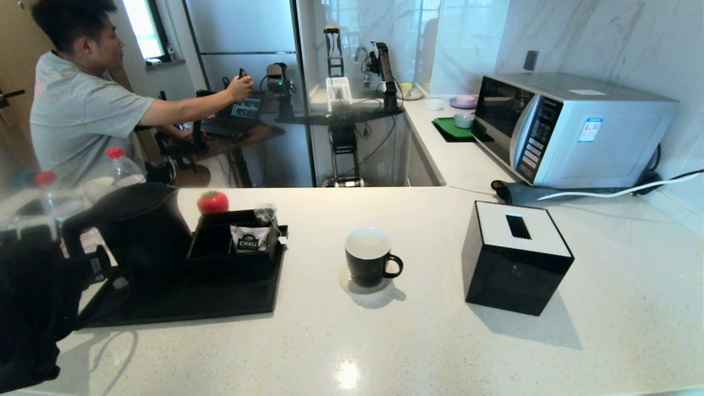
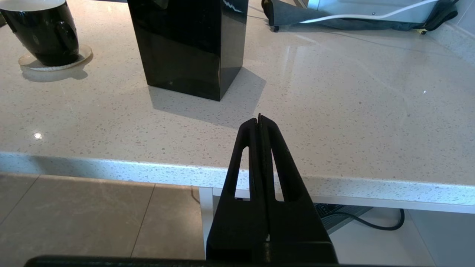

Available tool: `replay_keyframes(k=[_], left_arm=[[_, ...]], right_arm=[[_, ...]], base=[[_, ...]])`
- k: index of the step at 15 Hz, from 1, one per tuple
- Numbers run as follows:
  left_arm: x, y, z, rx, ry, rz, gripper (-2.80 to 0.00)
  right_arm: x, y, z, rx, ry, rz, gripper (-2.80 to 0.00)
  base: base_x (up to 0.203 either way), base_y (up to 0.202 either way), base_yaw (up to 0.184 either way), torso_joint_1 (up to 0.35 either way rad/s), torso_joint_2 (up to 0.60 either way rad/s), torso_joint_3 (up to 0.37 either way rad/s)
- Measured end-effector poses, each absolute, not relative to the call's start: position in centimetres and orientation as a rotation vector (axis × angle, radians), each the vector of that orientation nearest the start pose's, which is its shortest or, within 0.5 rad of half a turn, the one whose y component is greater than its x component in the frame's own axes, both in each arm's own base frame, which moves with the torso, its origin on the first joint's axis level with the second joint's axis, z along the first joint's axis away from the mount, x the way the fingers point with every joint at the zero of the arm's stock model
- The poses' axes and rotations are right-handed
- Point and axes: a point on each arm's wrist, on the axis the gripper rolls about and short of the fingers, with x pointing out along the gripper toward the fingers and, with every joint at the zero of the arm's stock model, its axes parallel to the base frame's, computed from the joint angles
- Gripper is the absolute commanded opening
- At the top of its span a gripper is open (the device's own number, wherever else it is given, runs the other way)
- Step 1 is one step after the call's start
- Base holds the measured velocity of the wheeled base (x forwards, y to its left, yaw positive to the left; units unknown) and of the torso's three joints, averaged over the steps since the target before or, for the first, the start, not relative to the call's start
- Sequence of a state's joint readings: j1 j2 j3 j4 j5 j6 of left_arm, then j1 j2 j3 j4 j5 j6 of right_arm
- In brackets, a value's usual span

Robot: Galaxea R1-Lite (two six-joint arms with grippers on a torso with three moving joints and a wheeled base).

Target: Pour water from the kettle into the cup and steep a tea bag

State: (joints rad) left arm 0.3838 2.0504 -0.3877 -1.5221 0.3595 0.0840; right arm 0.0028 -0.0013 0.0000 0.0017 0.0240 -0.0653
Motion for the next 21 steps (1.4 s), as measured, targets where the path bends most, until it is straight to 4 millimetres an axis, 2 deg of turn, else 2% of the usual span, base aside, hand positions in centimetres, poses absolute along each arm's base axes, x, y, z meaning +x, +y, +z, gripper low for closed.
replay_keyframes(k=[21], left_arm=[[28.9,12.5,8.4,0.103,0.098,0.736,0.0]], right_arm=[[-2.3,0.0,7.5,-0.065,0.0,0.027,-2.8]], base=[[0.0,0.0,0.0,0.0,0.0,0.0]])
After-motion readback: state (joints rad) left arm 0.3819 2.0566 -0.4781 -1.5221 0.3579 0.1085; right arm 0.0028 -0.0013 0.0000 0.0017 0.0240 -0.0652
